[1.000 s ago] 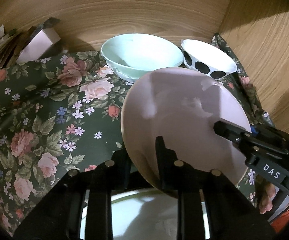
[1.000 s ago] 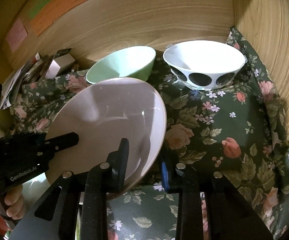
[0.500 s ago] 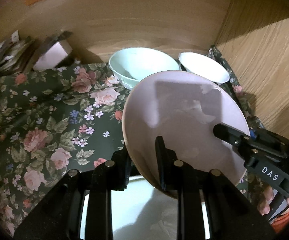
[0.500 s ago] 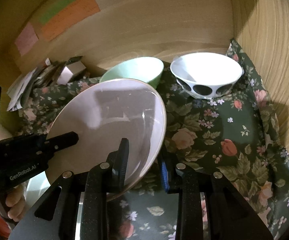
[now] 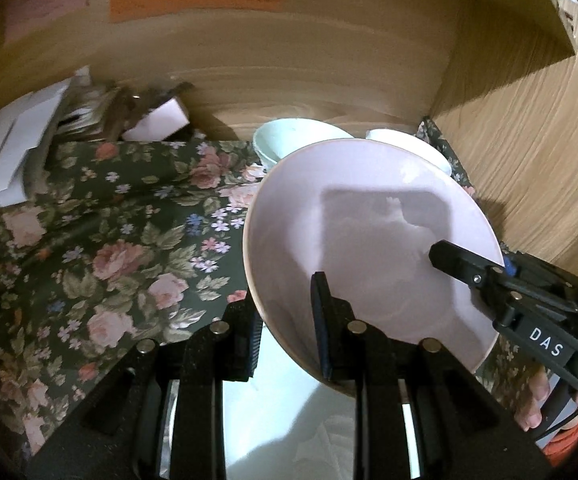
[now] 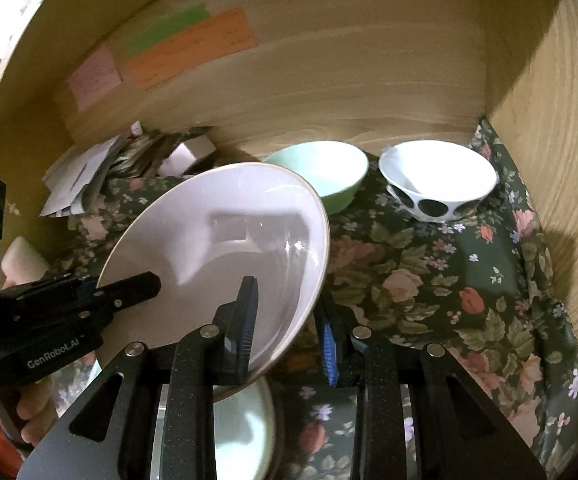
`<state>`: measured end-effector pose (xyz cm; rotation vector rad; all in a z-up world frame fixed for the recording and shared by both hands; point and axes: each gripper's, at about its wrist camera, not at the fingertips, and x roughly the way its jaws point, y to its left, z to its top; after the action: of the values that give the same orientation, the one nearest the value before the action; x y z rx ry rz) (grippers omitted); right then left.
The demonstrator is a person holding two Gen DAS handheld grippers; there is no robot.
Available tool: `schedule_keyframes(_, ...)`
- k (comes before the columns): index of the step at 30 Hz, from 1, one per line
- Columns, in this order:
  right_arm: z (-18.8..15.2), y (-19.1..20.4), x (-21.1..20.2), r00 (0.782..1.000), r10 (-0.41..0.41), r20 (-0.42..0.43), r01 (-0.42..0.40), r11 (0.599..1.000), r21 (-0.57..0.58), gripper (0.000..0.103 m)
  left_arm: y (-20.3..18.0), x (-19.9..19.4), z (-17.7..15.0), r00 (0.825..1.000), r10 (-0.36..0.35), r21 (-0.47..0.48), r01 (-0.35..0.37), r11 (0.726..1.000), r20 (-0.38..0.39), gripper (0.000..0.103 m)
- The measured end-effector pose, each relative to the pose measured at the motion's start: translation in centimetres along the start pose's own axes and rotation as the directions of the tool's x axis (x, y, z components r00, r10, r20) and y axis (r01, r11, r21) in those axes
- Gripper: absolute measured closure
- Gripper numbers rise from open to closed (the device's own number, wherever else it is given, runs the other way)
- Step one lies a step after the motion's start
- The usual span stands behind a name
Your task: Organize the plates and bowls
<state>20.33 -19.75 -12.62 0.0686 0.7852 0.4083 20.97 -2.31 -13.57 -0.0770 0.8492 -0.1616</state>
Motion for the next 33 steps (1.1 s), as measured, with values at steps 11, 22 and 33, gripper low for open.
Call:
schedule_keyframes(11,-0.8,4.7,-0.4,0.998,0.066,0.012,-0.065,0.997,-0.045,0.078,3.2,-4.3,-2.4,0.997,0.058,-0.053,-0.056,0.997,0.042,0.081)
schedule_keyframes(22,-1.9,10.1,0.2,0.989,0.145,-0.008,-0.145,0.983,-0.111,0.078,7.8,-7.8,-5.9,0.99,0.131,-0.134,-0.123,0.983,0.052,0.08)
schedule_keyframes(33,-3.8,15.6,1.3,0.979,0.195,-0.054,-0.201,0.964,-0.175,0.078,12.4,-10.7,-9.1,0.983,0.177,-0.213,-0.162,0.964,0.051,0.08)
